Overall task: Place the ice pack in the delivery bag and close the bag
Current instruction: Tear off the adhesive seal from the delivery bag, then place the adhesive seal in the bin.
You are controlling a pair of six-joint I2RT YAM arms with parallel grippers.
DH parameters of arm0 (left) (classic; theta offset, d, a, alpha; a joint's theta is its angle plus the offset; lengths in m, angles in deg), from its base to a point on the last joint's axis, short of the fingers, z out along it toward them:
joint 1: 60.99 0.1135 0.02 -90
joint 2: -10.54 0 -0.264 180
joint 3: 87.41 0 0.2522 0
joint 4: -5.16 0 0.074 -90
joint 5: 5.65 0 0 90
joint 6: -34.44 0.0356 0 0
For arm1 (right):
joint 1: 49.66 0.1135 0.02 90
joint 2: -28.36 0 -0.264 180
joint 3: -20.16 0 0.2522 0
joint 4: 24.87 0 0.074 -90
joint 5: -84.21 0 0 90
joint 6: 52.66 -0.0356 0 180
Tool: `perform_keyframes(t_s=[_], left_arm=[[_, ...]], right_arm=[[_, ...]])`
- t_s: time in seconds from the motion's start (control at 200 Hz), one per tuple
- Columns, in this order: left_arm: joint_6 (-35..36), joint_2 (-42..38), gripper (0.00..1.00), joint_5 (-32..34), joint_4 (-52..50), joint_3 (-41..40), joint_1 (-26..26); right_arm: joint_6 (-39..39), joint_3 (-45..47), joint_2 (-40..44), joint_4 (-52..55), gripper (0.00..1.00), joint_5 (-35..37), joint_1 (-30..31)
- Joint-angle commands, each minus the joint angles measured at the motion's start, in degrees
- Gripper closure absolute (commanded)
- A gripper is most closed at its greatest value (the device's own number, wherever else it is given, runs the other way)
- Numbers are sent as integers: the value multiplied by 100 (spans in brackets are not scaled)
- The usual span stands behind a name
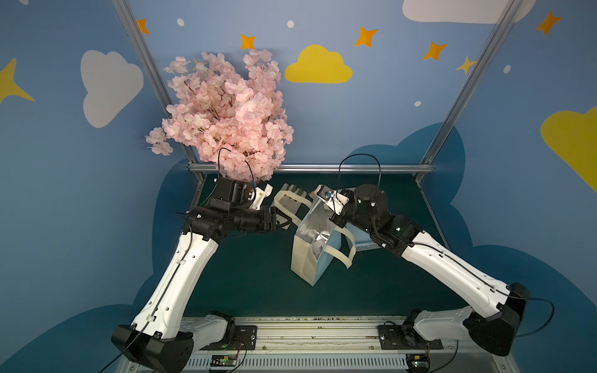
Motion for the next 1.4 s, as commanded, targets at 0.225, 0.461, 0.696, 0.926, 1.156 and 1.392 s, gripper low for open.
perform_keyframes(t_s=[0.225, 0.461, 0.696, 0.926, 1.156, 1.392], left_arm=[[1311, -1076, 21, 145, 1114, -1106, -397], [1708, -1163, 20, 374, 1254, -1530, -535], [1784, -1281, 20, 508, 1413, -1814, -547], [1867, -1378, 21, 717, 1429, -1949, -530], [2005, -1527, 20, 697, 1427, -2029, -535], [2084, -1654, 20, 678, 1284, -2092, -537]], right_arm=[[236, -1392, -131, 581, 100, 652, -868], [570, -2385, -402, 781, 100, 975, -1431], [270, -2778, -322, 1393, 100, 1135, -2411], [-941, -1377, 298, 1818, 100, 841, -3961], [-2561, 622, 689, 1777, 100, 812, -5410], [-3466, 2290, 708, 1530, 100, 802, -5854]])
